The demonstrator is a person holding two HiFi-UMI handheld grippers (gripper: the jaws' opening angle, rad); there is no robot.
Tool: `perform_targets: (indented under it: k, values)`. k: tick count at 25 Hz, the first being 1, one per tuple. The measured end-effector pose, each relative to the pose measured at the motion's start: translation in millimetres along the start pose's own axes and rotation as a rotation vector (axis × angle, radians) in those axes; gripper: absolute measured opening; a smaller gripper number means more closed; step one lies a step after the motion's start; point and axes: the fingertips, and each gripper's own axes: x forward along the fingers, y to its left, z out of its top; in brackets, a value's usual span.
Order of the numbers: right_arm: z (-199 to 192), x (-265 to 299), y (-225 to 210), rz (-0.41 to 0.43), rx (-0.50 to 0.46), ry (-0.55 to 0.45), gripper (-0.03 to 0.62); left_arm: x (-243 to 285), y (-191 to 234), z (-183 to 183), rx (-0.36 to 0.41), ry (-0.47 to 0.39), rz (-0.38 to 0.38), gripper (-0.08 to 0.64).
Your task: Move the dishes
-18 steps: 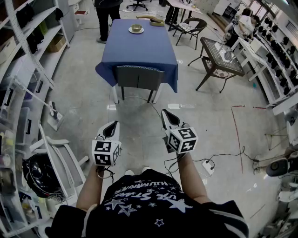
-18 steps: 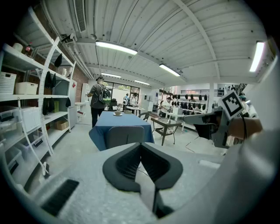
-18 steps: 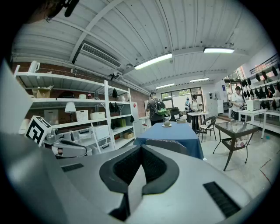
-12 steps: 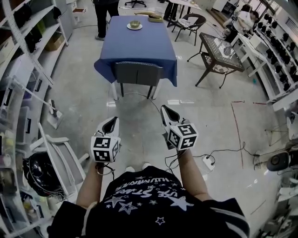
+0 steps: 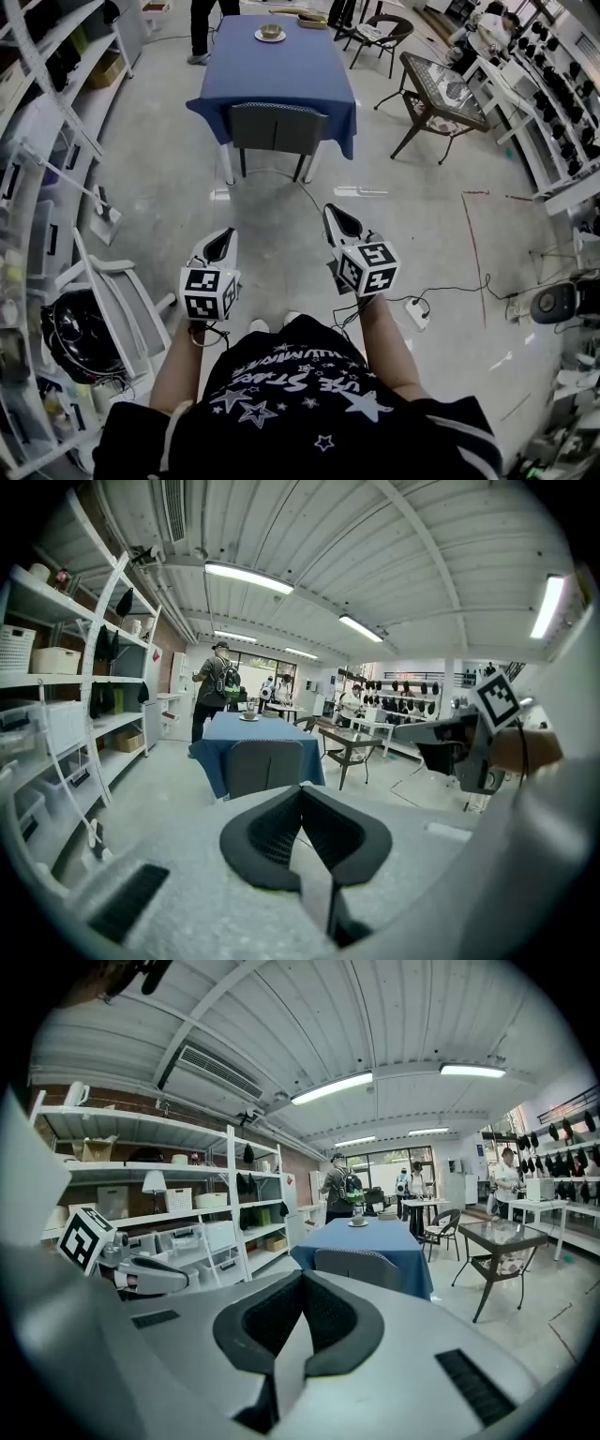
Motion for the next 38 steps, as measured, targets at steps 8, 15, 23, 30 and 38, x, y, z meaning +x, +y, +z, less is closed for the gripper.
perform_targets:
  k: [8,15,23,30,38]
  values:
    - [2.5,-5.3,8.1,-0.01,0.061,-0.051,0.006,-8.9,7.4,2.6,0.01,-0.019,-0.001,0.018]
    - [8.7,29.9,-4.6,0.0,0.09,-0.074,0.199,4.2,22.3,4.5,0.018,-0.006,0.015,0.018]
    - [14.8,112.6,-51.4,0.01,0.142,-0.055,0.342,58.3,62.4,21.6,-0.001,0.026,0.096,0.018]
    - [37.3,192.1,-110.2,0.046,0.163,-0.026,0.344,134.8,88.9,63.1,0.003,0.034,0.141,0.018]
    - [67.9,256.6,-166.1,0.097,0.166,-0.037,0.344,202.2,97.3,101.8,0.02,0.031,0.183,0.019]
